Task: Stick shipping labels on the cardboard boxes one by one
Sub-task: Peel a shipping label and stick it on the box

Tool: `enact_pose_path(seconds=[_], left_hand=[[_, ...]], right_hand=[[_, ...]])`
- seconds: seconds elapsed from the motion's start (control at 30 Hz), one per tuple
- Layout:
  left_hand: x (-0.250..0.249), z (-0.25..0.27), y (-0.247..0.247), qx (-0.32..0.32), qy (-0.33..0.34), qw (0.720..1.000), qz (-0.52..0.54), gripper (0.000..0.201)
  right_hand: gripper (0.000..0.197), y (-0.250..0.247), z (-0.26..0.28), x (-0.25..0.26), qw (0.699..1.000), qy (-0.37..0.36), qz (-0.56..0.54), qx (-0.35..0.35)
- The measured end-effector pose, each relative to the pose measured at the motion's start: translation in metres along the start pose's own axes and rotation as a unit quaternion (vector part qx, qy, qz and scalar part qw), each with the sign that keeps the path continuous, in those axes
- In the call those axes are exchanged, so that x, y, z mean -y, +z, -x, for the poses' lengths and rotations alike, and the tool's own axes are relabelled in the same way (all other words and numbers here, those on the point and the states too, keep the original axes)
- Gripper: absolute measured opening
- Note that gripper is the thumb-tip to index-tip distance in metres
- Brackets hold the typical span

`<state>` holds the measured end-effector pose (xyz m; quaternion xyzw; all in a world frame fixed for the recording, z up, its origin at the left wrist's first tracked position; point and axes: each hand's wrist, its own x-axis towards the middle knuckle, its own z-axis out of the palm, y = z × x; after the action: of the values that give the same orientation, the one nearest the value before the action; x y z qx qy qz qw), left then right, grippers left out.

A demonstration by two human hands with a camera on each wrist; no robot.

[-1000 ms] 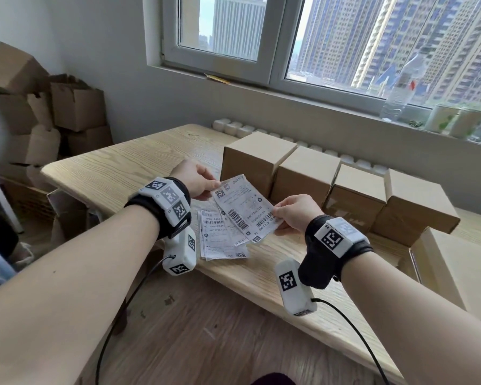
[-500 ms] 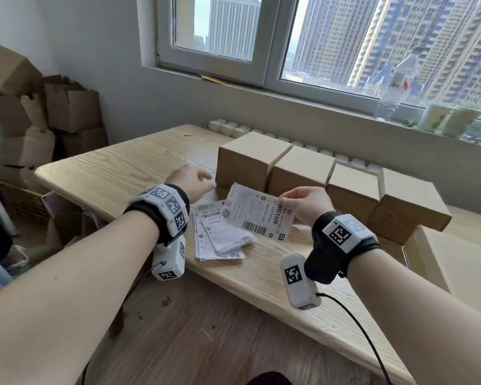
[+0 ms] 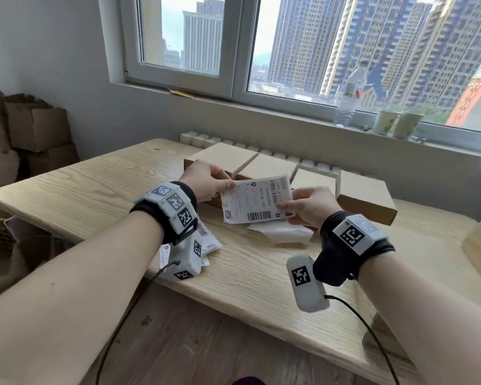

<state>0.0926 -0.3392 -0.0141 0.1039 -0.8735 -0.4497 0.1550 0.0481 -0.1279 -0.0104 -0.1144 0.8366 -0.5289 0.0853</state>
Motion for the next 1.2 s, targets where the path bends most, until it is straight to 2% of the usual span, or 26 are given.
enact_pose_path(seconds=[0.1, 0.27, 0.4, 0.53, 0.67, 0.77, 0.9, 1.0, 1.07, 1.13, 1.2], left_hand=[[-0.012, -0.001, 0.011, 0.001, 0.003, 1.0, 0.009, 0.016], [-0.035, 0.0, 0.034, 0.063, 0.021, 0.995, -0.075, 0.022], [-0.062, 0.002, 0.051, 0.054, 0.07, 0.994, -0.059, 0.026], [-0.099, 0.006, 0.07, 0.087, 0.142, 0.985, -0.038, 0.024], [-0.121, 0.008, 0.081, 0.087, 0.189, 0.977, -0.044, 0.014], [-0.125, 0.007, 0.085, 0.091, 0.184, 0.978, -0.038, 0.01], [-0.119, 0.003, 0.083, 0.082, 0.14, 0.987, -0.013, 0.012], [-0.114, 0.002, 0.081, 0.069, 0.107, 0.991, 0.027, 0.016], [-0.114, 0.002, 0.081, 0.076, 0.092, 0.992, 0.048, 0.017], [-0.114, 0.003, 0.083, 0.082, 0.084, 0.991, 0.06, 0.016], [-0.114, 0.003, 0.086, 0.084, 0.078, 0.991, 0.066, 0.015]], right_hand=[[0.009, -0.023, 0.007, -0.006, 0.998, 0.013, -0.037, -0.039], [0.008, -0.061, 0.014, -0.01, 0.993, -0.005, -0.049, -0.109], [0.009, -0.083, 0.023, -0.014, 0.993, -0.029, -0.013, -0.112], [0.006, -0.099, 0.029, -0.013, 0.993, -0.038, 0.011, -0.112], [0.008, -0.107, 0.033, -0.011, 0.994, -0.037, -0.005, -0.103], [0.01, -0.111, 0.034, -0.011, 0.994, -0.029, -0.018, -0.101], [0.008, -0.123, 0.034, -0.01, 0.993, -0.03, -0.015, -0.113], [0.01, -0.136, 0.033, -0.015, 0.987, -0.023, -0.017, -0.157], [0.013, -0.148, 0.031, -0.021, 0.981, -0.003, 0.029, -0.193], [0.019, -0.161, 0.032, -0.024, 0.978, 0.033, 0.138, -0.155], [0.036, -0.168, 0.038, -0.026, 0.962, 0.088, 0.254, -0.045]])
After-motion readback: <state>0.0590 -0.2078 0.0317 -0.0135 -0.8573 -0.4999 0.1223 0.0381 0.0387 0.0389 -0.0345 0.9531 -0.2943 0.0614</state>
